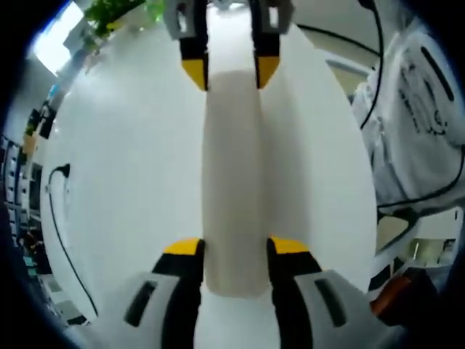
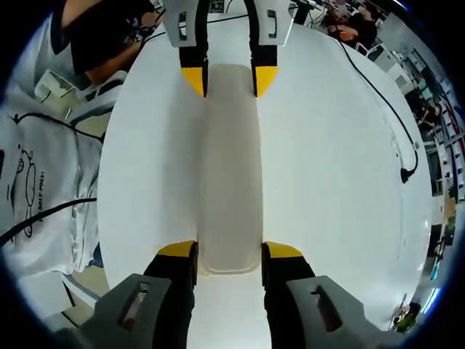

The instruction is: Arrange the utensils inside the cutlery case until each visible utensil rests in its matching compartment.

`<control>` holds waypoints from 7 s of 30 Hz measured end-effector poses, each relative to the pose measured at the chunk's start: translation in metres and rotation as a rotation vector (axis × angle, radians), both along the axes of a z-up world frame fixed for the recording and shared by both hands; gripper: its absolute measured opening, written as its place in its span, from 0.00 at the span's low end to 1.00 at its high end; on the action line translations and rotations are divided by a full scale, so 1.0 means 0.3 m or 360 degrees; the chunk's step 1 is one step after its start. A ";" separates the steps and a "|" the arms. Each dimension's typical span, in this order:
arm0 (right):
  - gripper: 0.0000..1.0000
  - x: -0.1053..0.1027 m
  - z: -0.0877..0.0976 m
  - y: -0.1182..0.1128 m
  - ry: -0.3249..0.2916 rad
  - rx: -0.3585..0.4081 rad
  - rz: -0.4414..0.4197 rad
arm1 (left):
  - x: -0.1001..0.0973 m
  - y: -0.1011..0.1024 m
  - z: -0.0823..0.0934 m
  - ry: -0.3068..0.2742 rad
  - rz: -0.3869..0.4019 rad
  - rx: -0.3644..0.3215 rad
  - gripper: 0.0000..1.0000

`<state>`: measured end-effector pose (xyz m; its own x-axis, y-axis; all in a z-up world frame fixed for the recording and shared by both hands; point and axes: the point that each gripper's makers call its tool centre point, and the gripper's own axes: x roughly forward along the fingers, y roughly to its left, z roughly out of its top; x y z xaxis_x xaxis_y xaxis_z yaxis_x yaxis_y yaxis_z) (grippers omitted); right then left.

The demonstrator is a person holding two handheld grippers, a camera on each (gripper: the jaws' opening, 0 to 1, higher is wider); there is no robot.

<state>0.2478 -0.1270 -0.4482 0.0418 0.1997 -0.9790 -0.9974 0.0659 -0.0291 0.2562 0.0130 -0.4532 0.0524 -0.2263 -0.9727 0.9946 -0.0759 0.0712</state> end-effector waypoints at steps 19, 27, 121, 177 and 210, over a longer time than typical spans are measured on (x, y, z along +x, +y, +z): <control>0.22 -0.003 0.031 -0.003 0.0053 0.0015 0.0017 | 0.010 -0.001 -0.009 -0.0026 -0.0006 0.0017 0.39; 0.20 0.002 0.090 -0.057 0.0031 0.0042 -0.0040 | -0.008 -0.003 0.038 0.0046 0.0021 -0.0079 0.35; 0.70 -0.022 0.118 -0.027 -0.0323 0.1771 -0.0501 | -0.016 0.153 0.271 -0.0475 0.0482 -0.1796 0.64; 0.43 0.083 0.073 -0.099 -0.0297 0.1506 -0.0478 | 0.117 0.022 0.092 -0.0239 0.0541 -0.1449 0.41; 0.46 0.231 -0.034 -0.130 -0.0253 0.1442 -0.0592 | 0.216 -0.043 -0.012 -0.0239 0.0608 -0.1328 0.43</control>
<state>0.3171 -0.1660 -0.4584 0.3711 0.8175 -0.4405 -0.8977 0.4372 0.0552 0.3211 0.0000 -0.4567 0.3796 -0.7909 -0.4800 0.9174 0.3887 0.0852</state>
